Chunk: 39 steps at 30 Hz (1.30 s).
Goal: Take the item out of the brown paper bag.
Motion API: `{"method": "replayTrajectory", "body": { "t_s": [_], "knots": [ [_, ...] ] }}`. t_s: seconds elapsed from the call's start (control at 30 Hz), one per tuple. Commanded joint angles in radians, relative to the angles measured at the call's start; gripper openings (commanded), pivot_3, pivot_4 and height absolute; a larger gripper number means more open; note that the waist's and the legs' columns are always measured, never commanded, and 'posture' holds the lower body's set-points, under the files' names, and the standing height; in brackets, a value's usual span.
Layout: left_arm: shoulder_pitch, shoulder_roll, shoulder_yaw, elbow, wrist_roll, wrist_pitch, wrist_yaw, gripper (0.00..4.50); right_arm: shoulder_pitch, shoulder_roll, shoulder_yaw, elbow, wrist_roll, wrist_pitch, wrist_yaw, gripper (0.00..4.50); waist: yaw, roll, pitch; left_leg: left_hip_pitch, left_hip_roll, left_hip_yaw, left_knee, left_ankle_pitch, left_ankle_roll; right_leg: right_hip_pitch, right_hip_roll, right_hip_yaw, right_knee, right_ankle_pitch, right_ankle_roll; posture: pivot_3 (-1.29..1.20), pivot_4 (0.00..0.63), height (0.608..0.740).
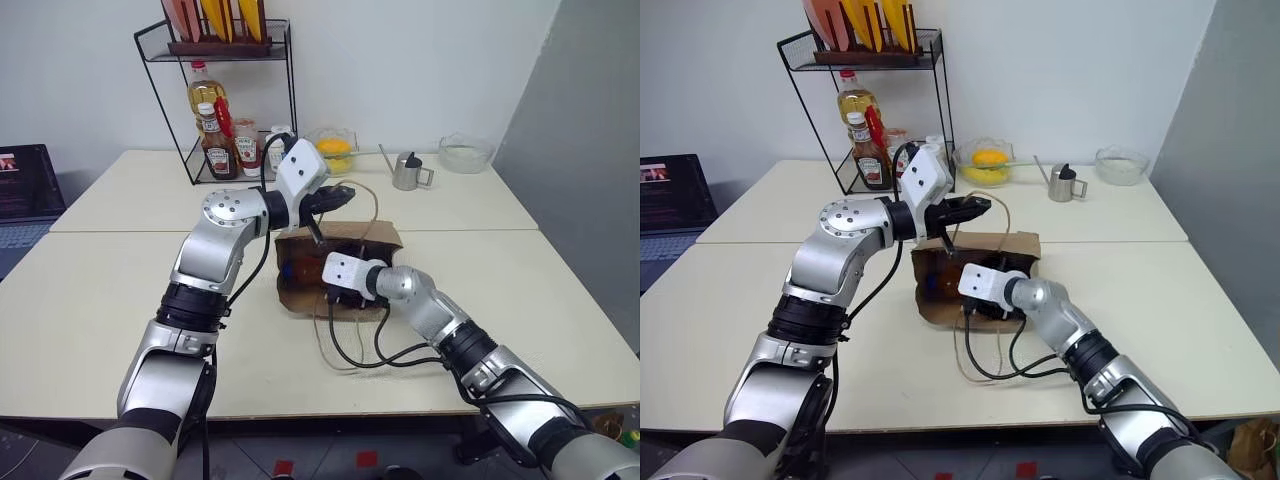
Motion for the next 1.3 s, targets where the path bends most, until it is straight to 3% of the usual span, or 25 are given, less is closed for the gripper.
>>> {"method": "replayTrajectory", "body": {
  "t_s": [0.03, 0.13, 0.17, 0.43, 0.77, 1.03, 1.2, 1.3],
  "knots": [
    [-0.006, 0.001, 0.025, -0.047, -0.019, -0.004, 0.011, 0.0, -0.015, -0.013, 0.005, 0.006, -0.032, -0.028, 0.029, 4.11, 0.0, 0.0, 0.0, 0.0, 0.0, 0.0, 0.0, 0.0, 0.0, 0.0, 0.0, 0.0, 0.0, 0.0, 0.0, 0.0, 0.15, 0.74],
    [-0.003, 0.001, 0.025, -0.054, -0.02, 0.0, 0.013, 0.0, -0.005, -0.02, -0.006, 0.004, -0.038, -0.041, 0.035, 3.26, 0.0, 0.0, 0.0, 0.0, 0.0, 0.0, 0.0, 0.0, 0.0, 0.0, 0.0, 0.0, 0.0, 0.0, 0.0, 0.0, 0.15, 0.74],
    [-0.003, 0.001, 0.026, -0.053, -0.021, 0.0, 0.014, 0.0, -0.005, -0.021, -0.008, 0.008, -0.039, -0.045, 0.036, 3.19, 0.0, 0.0, 0.0, 0.0, 0.0, 0.0, 0.0, 0.0, 0.0, 0.0, 0.0, 0.0, 0.0, 0.0, 0.0, 0.0, 0.15, 0.74],
    [0.0, 0.003, 0.03, -0.05, -0.022, -0.001, 0.015, 0.0, 0.012, -0.027, -0.063, -0.017, 0.001, -0.084, 0.031, 3.19, 0.0, 0.0, 0.0, 0.0, 0.0, 0.0, 0.0, 0.0, 0.0, 0.0, 0.0, 0.0, 0.0, 0.0, 0.0, 0.0, 0.15, 0.74],
    [0.022, 0.006, 0.039, -0.022, 0.003, -0.01, 0.06, 0.0, 0.221, -0.122, -0.232, -0.438, 0.274, -0.228, 0.207, 3.19, -0.001, 0.0, 0.0, -0.001, 0.0, 0.0, 0.0, 0.0, 0.0, 0.0, 0.0, 0.0, -0.001, 0.0, 0.0, 0.0, 0.15, 0.74],
    [-0.001, 0.009, 0.038, 0.083, 0.052, -0.026, 0.135, 0.0, 0.338, -0.109, -0.367, -0.695, 0.483, -0.164, 0.189, 3.19, 0.0, 0.0, 0.0, -0.001, 0.0, 0.0, 0.0, 0.0, 0.0, 0.0, 0.0, 0.0, -0.001, 0.0, 0.0, 0.0, 0.15, 0.74],
    [-0.018, 0.009, 0.04, 0.139, 0.073, -0.052, 0.169, 0.0, 0.452, -0.176, -0.433, -0.776, 0.412, -0.297, 0.136, 3.19, 0.013, 0.0, 0.0, -0.001, 0.0, 0.0, 0.0, 0.0, 0.0, 0.001, -0.001, 0.0, -0.001, 0.0, 0.0, 0.0, 0.15, 0.74],
    [-0.025, 0.007, 0.04, 0.161, 0.077, -0.066, 0.175, 0.0, 0.501, -0.224, -0.537, -0.76, 0.286, -0.345, -0.013, 3.19, 0.012, 0.0, 0.0, -0.001, -0.001, 0.0, 0.0, 0.0, 0.0, 0.001, -0.001, 0.0, -0.002, 0.0, 0.0, 0.0, 0.15, 0.74]
  ]
}}
